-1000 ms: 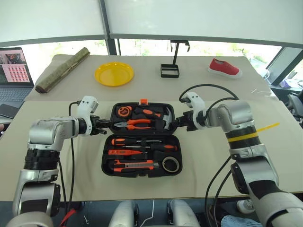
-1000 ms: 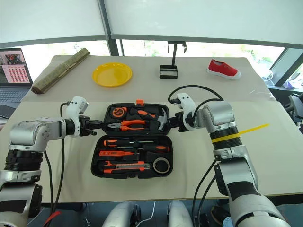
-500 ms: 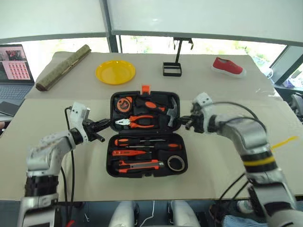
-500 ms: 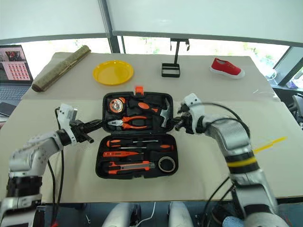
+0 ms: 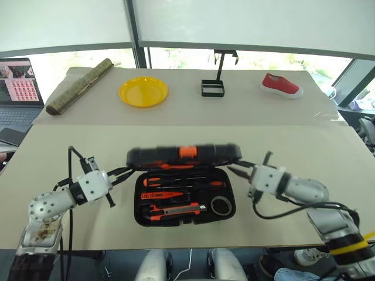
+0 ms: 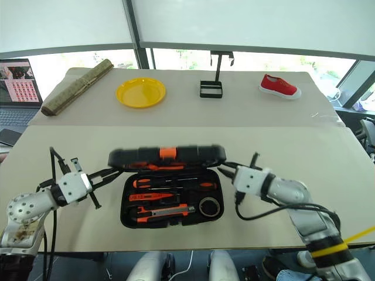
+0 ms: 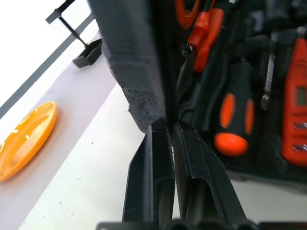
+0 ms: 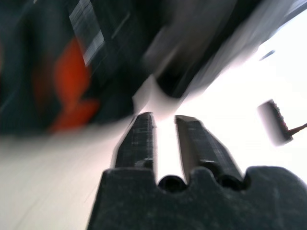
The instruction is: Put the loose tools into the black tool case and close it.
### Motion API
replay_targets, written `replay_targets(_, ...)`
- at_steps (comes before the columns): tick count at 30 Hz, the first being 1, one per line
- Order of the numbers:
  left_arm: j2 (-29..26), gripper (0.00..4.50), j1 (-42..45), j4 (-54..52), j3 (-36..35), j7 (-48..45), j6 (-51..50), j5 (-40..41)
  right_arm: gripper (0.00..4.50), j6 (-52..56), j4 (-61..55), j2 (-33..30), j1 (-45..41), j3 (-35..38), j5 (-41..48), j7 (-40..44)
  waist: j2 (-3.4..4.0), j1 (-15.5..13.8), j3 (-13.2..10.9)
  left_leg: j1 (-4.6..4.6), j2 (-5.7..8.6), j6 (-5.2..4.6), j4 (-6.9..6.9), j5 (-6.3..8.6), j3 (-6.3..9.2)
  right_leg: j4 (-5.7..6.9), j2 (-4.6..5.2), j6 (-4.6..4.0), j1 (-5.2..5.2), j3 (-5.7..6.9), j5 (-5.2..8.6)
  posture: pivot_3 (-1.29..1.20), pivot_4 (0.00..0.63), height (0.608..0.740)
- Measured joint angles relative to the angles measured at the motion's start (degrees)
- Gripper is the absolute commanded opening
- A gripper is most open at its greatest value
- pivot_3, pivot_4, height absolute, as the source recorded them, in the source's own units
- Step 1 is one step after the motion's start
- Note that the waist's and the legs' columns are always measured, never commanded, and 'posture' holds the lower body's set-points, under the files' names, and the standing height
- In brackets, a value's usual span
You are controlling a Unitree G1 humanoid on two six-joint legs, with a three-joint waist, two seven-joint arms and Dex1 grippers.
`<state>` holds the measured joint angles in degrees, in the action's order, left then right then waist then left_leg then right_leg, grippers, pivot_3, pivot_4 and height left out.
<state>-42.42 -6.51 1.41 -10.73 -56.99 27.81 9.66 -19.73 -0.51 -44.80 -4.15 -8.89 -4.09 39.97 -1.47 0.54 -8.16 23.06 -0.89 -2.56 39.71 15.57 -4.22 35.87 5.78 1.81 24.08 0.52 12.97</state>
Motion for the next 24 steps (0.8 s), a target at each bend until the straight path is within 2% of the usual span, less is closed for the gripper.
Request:
replay_targets(1, -0.3, 2.18, -0.6, 0.2, -0.5, -0.2, 0.5, 0.5, 2.84, -0.9, 0.1, 0.1, 0.6, 0.5, 0.0, -0.4, 0.00, 0.1, 0.0, -0.01, -0.02, 0.01, 0.01, -0.01, 0.00, 0.06, 0.00, -0.01, 0.00, 0.00, 0.01, 0.00, 0.150, 0.740)
replay_targets(2, -1.3, 2.42, -0.9, 0.4, -0.6, -0.5, 0.5, 0.7, 3.06, -1.6, 0.0, -0.1, 0.6, 0.8, -0.2, -0.4, 0.00, 0.1, 0.0, -0.12, -0.04, 0.03, 0.04, -0.03, -0.01, 0.11, -0.03, -0.02, -0.07, 0.01, 0.01, 0.00, 0.150, 0.740)
replay_targets(3, -2.4, 2.91, -1.7, 0.6, -0.8, -1.0, -0.3, 1.0, 3.52, -2.3, -0.1, -0.4, 1.0, 1.4, -0.2, -0.5, 0.00, 0.1, 0.0, -0.17, -0.08, 0.06, 0.04, -0.05, 0.00, 0.10, -0.07, -0.02, -0.13, 0.02, 0.02, 0.00, 0.150, 0.740)
replay_targets(4, -2.5, 3.13, -2.2, 1.0, -1.3, -1.0, -1.3, 1.5, 3.75, -2.7, -0.1, -0.7, 1.5, 2.1, -0.2, -0.6, 0.00, 0.1, 0.0, -0.19, -0.07, 0.06, 0.05, -0.06, 0.00, 0.12, -0.06, -0.02, -0.14, 0.02, 0.02, 0.00, 0.150, 0.740)
replay_targets(5, -2.6, 3.54, -2.4, 1.3, -1.8, -0.9, -2.7, 2.1, 4.12, -2.9, -0.1, -0.8, 2.4, 2.9, 0.0, -0.6, 0.00, 0.1, 0.0, -0.20, -0.08, 0.06, 0.06, -0.06, 0.00, 0.13, -0.06, -0.01, -0.13, 0.02, 0.02, 0.00, 0.150, 0.740)
replay_targets(7, -3.1, 4.32, -2.6, 2.4, -2.0, -1.0, -7.4, 4.1, 3.81, -2.5, -1.1, -1.5, 4.4, 4.8, 2.0, 0.2, -0.01, -0.3, 0.0, -0.20, -0.07, 0.06, 0.08, -0.07, 0.01, 0.14, -0.06, 0.00, -0.15, 0.04, 0.03, 0.00, 0.150, 0.740)
replay_targets(8, -3.4, 4.41, -2.0, 2.9, -1.8, -1.4, -9.9, 5.0, 3.76, -0.8, -2.6, -1.9, 6.6, 6.2, 4.5, 1.4, -0.02, -0.6, 0.0, -0.19, -0.07, 0.06, 0.08, -0.07, 0.03, 0.15, -0.06, 0.01, -0.16, 0.04, 0.03, 0.00, 0.150, 0.740)
replay_targets(11, -4.0, 3.94, 2.2, 5.1, -1.2, -2.5, -16.7, 6.5, 2.78, 6.4, -7.9, -3.6, 14.0, 9.8, 12.1, 5.0, -0.04, -1.3, 0.0, -0.15, -0.06, 0.05, 0.10, -0.07, 0.09, 0.17, -0.08, 0.03, -0.18, 0.06, 0.05, 0.00, 0.150, 0.740)
replay_targets(12, -3.9, 3.38, 4.4, 5.5, -0.7, -2.6, -18.5, 6.8, 2.29, 9.0, -10.2, -4.3, 15.8, 10.5, 14.3, 5.9, -0.04, -1.5, 0.0, -0.15, -0.05, 0.05, 0.14, -0.07, 0.09, 0.20, -0.08, 0.04, -0.18, 0.06, 0.05, 0.00, 0.150, 0.740)
replay_targets(13, -3.9, 3.12, 5.9, 5.6, -0.3, -2.7, -19.7, 7.1, 2.03, 10.8, -12.0, -4.6, 16.7, 11.0, 15.6, 6.4, -0.05, -1.5, 0.0, -0.15, -0.06, 0.05, 0.14, -0.07, 0.09, 0.20, -0.08, 0.03, -0.19, 0.05, 0.05, 0.00, 0.150, 0.740)
replay_targets(16, -2.8, 1.94, 12.4, 6.4, 2.4, -3.5, -23.5, 7.7, 0.91, 17.8, -20.2, -7.1, 21.7, 12.7, 20.0, 9.3, -0.06, -1.3, 0.0, -0.23, -0.07, 0.06, 0.14, -0.07, 0.12, 0.18, -0.12, 0.03, -0.31, 0.06, 0.05, 0.00, 0.150, 0.740)
replay_targets(19, -0.2, 0.79, 20.9, 10.9, 7.0, -4.8, -24.4, 6.0, 0.02, 25.0, -27.8, -10.4, 26.2, 9.4, 21.0, 12.4, -0.13, -1.4, 0.0, -0.23, -0.06, 0.06, 0.17, -0.07, 0.21, 0.16, -0.25, 0.03, -0.38, 0.11, 0.05, 0.00, 0.150, 0.740)
replay_targets(20, 0.2, 0.34, 22.9, 12.7, 8.7, -5.8, -24.0, 5.1, 0.00, 26.6, -30.0, -10.4, 26.6, 8.0, 21.0, 12.7, -0.17, -1.3, 0.0, -0.22, -0.07, 0.06, 0.17, -0.07, 0.22, 0.15, -0.27, 0.03, -0.39, 0.10, 0.05, 0.00, 0.150, 0.740)
replay_targets(21, 0.3, 0.10, 24.1, 13.8, 9.8, -6.6, -23.5, 4.3, 0.00, 27.7, -31.2, -10.3, 26.7, 7.0, 21.0, 12.7, -0.18, -1.1, 0.0, -0.23, -0.07, 0.06, 0.17, -0.06, 0.19, 0.14, -0.29, 0.02, -0.37, 0.04, 0.05, 0.00, 0.150, 0.740)
replay_targets(24, 0.7, 0.03, 28.2, 19.1, 12.8, -9.7, -21.6, 2.0, 0.00, 33.2, -32.9, -7.7, 23.4, 3.2, 20.3, 11.4, -0.27, -0.5, 0.0, -0.20, -0.08, 0.07, 0.18, -0.07, 0.20, 0.11, -0.37, 0.01, -0.32, 0.02, 0.06, 0.00, 0.150, 0.740)
